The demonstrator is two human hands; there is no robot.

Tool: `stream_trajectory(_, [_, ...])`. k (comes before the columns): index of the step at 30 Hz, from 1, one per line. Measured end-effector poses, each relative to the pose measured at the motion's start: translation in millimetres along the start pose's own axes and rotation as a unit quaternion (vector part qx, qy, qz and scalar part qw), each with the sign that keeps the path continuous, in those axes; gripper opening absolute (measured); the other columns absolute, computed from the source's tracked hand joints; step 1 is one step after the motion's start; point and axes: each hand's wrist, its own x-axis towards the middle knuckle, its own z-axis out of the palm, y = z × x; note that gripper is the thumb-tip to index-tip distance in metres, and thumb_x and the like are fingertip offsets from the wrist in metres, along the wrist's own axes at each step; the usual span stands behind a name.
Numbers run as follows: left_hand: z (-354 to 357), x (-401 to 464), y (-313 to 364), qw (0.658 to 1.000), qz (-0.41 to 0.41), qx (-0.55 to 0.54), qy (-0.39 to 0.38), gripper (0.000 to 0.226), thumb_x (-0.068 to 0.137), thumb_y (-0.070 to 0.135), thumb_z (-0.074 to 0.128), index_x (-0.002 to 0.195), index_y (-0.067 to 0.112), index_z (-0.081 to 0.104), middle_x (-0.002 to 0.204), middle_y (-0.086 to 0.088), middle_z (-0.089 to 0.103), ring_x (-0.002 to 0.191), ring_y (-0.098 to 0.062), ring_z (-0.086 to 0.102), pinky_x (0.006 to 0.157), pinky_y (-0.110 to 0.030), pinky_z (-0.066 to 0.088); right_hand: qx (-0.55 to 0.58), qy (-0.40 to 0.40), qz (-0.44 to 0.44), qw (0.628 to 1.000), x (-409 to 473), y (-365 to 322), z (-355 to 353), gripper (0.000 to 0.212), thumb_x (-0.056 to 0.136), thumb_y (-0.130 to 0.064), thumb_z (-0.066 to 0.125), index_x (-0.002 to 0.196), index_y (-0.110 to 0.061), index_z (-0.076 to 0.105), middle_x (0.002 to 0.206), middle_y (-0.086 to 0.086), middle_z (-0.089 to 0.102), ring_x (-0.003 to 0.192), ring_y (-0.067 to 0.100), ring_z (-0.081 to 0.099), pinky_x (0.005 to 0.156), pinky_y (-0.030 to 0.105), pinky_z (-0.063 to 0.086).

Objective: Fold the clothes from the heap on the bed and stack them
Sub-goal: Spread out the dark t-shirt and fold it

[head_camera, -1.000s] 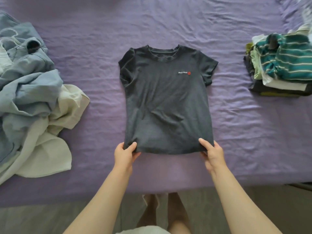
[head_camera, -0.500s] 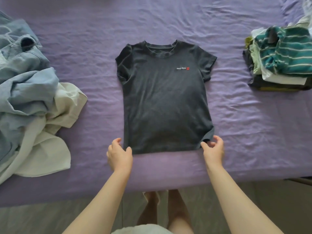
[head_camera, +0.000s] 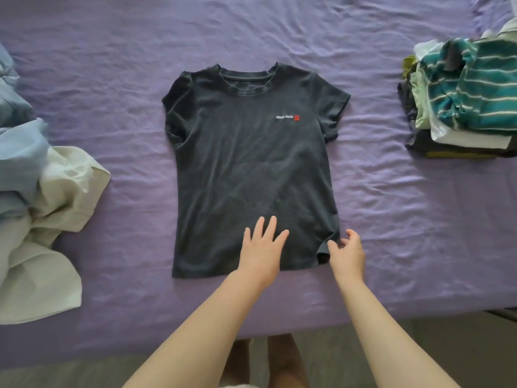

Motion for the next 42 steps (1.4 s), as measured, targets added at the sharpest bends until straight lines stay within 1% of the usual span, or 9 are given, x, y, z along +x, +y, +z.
stream_trajectory(6, [-12.1,45.1,28.9,0.996,0.038,0.076,-0.02,0.073,0.096,0.023,0.048,0.152,0.032,0.001,0.158,-0.01,-0.022,0.144,-0.037,-0.02,0.113,-0.062,0.005,-0.096,-0.026,-0.03,0.995,13.0,10.6,-27.5,0.046,0.088,-0.006,0.055,0.133,-0.013,0.045,0.102,0.002,0.058,0.095,0.022,0.054,0.085,0.036,0.043])
stream_trajectory(10, [-11.8,52.9,29.3,0.993,0.037,0.09,-0.066,0.081,0.093,0.019,0.053,0.151,0.036,-0.001,0.156,-0.012,-0.027,0.143,-0.038,-0.022,0.112,-0.064,0.008,-0.211,0.017,-0.138,0.967,14.3,1.3,-25.9,0.052,0.083,-0.004,0.06,0.133,-0.016,0.047,0.119,0.005,0.053,0.113,0.023,0.049,0.097,0.036,0.037])
stream_trajectory(15, [-24.6,55.5,13.4,0.998,0.025,0.034,-0.045,0.062,0.097,0.024,0.047,0.15,0.037,0.015,0.16,-0.004,-0.013,0.147,-0.031,-0.013,0.115,-0.057,0.005,-0.246,-0.078,-0.303,0.918,27.2,-34.9,0.4,0.043,0.09,-0.01,0.055,0.133,-0.013,0.052,0.139,0.005,0.046,0.129,0.022,0.039,0.105,0.035,0.036])
stream_trajectory(21, [-49.3,69.7,-49.1,0.998,-0.045,0.043,0.008,0.062,0.1,0.031,0.042,0.151,0.033,0.008,0.161,-0.004,-0.009,0.147,-0.031,-0.011,0.116,-0.056,0.003,-0.359,-0.103,-0.391,0.841,44.3,-86.5,43.2,0.052,0.092,-0.027,0.054,0.142,-0.022,0.04,0.153,0.007,0.03,0.142,0.024,0.023,0.111,0.041,0.027])
stream_trajectory(27, [-79.9,83.6,-125.4,0.991,-0.104,0.013,0.085,0.061,0.099,0.033,0.045,0.151,0.027,0.014,0.161,-0.009,0.0,0.148,-0.03,-0.005,0.117,-0.051,0.004,-0.424,-0.116,-0.442,0.782,49.7,-151.7,99.5,0.06,0.094,-0.039,0.049,0.148,-0.026,0.026,0.158,0.007,0.016,0.146,0.028,0.007,0.116,0.049,0.011])
stream_trajectory(33, [-141.5,105.4,-207.4,0.911,-0.196,-0.172,0.319,0.039,0.095,0.021,0.056,0.133,0.011,0.054,0.133,-0.011,0.051,0.124,-0.027,0.044,0.101,-0.038,0.037,-0.38,-0.131,-0.51,0.761,49.6,-231.8,155.4,0.058,0.095,-0.039,0.047,0.148,-0.025,0.028,0.158,0.004,0.017,0.147,0.026,0.007,0.116,0.045,0.013])
stream_trajectory(35, [-158.8,118.1,-232.5,0.881,-0.255,-0.245,0.313,0.037,0.095,0.023,0.055,0.13,0.012,0.056,0.126,-0.01,0.054,0.117,-0.027,0.046,0.098,-0.035,0.037,-0.383,-0.144,-0.521,0.749,51.5,-255.7,176.0,0.057,0.097,-0.04,0.043,0.149,-0.026,0.024,0.159,0.003,0.015,0.147,0.027,0.004,0.116,0.047,0.013])
stream_trajectory(39, [-166.5,134.5,-257.9,0.906,-0.3,-0.242,0.174,0.039,0.092,0.042,0.056,0.123,0.02,0.058,0.118,-0.004,0.063,0.114,-0.026,0.053,0.095,-0.038,0.041,-0.426,-0.182,-0.502,0.73,59.5,-284.4,211.8,0.057,0.099,-0.047,0.03,0.15,-0.034,0.009,0.16,-0.002,0.002,0.146,0.027,-0.008,0.114,0.056,0.003])
stream_trajectory(42, [-158.7,133.5,-264.2,0.882,-0.288,-0.341,0.152,0.04,0.089,0.041,0.061,0.124,0.022,0.055,0.113,0.0,0.066,0.113,-0.023,0.056,0.097,-0.04,0.042,-0.431,-0.178,-0.492,0.735,64.9,-291.1,220.8,0.058,0.099,-0.049,0.03,0.15,-0.034,0.007,0.16,-0.005,0.0,0.146,0.025,-0.009,0.114,0.057,0.001])
